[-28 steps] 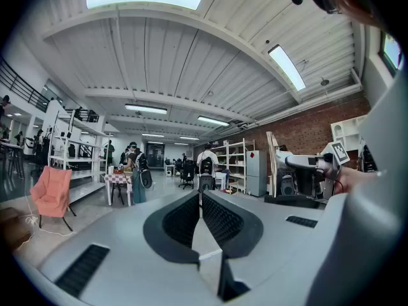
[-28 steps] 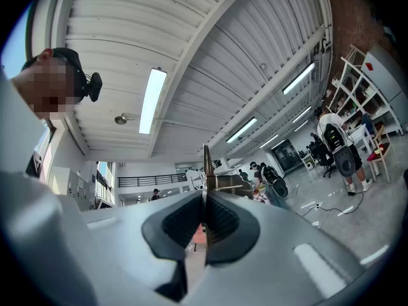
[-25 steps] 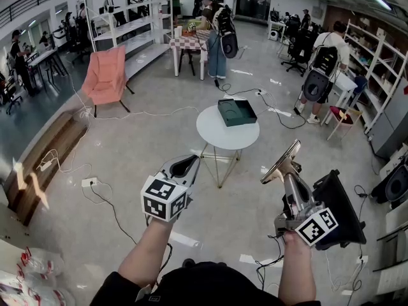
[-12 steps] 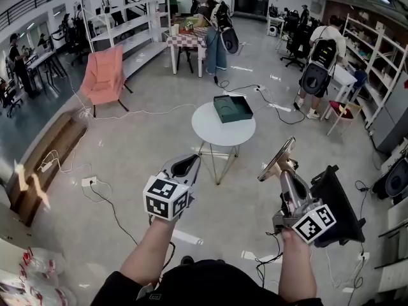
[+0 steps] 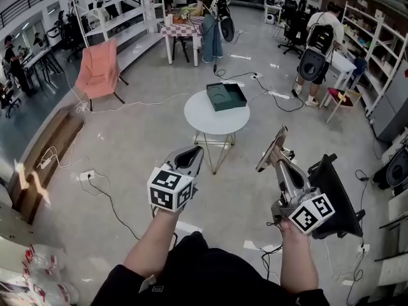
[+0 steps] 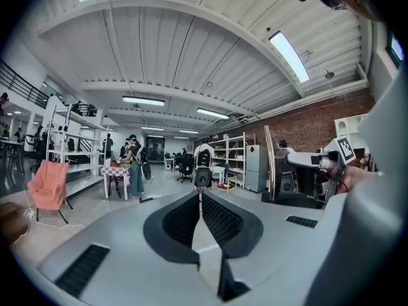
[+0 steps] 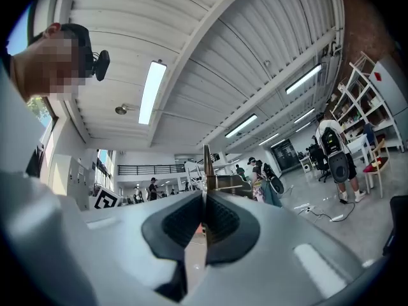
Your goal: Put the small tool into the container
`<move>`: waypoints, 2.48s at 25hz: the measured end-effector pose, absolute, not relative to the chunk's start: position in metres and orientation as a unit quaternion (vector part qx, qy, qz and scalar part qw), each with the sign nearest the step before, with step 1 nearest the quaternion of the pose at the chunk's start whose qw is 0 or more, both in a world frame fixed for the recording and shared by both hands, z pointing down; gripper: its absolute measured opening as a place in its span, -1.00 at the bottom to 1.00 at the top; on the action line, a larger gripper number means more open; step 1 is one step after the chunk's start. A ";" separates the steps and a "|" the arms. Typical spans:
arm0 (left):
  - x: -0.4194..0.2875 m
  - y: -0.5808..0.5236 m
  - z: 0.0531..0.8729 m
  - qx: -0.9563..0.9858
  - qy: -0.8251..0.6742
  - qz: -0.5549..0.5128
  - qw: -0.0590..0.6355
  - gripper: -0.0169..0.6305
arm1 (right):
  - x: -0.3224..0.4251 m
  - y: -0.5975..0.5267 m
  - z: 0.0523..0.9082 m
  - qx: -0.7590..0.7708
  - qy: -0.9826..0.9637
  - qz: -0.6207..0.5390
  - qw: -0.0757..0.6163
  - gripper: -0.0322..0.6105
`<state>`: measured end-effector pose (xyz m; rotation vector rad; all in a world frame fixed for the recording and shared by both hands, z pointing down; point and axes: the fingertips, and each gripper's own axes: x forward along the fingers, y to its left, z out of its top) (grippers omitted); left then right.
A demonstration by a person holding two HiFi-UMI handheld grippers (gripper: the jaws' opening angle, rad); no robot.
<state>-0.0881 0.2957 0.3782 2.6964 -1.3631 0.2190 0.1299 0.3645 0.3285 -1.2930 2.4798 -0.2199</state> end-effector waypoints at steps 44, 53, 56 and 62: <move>-0.056 -0.141 0.425 0.891 -0.436 0.099 0.079 -0.89 | 0.148 -0.092 0.414 -0.477 0.858 -0.160 0.102 -0.86; -0.004 -0.247 0.440 0.867 -0.473 0.115 0.111 -0.89 | 0.191 -0.214 0.445 -0.424 0.879 -0.204 0.075 -0.86; 0.007 -0.272 0.441 0.861 -0.481 0.118 0.118 -0.89 | 0.198 -0.245 0.454 -0.407 0.885 -0.216 0.069 -0.86; 0.015 -0.295 0.438 0.849 -0.500 0.127 0.116 -0.89 | 0.199 -0.281 0.472 -0.381 0.891 -0.240 0.060 -0.86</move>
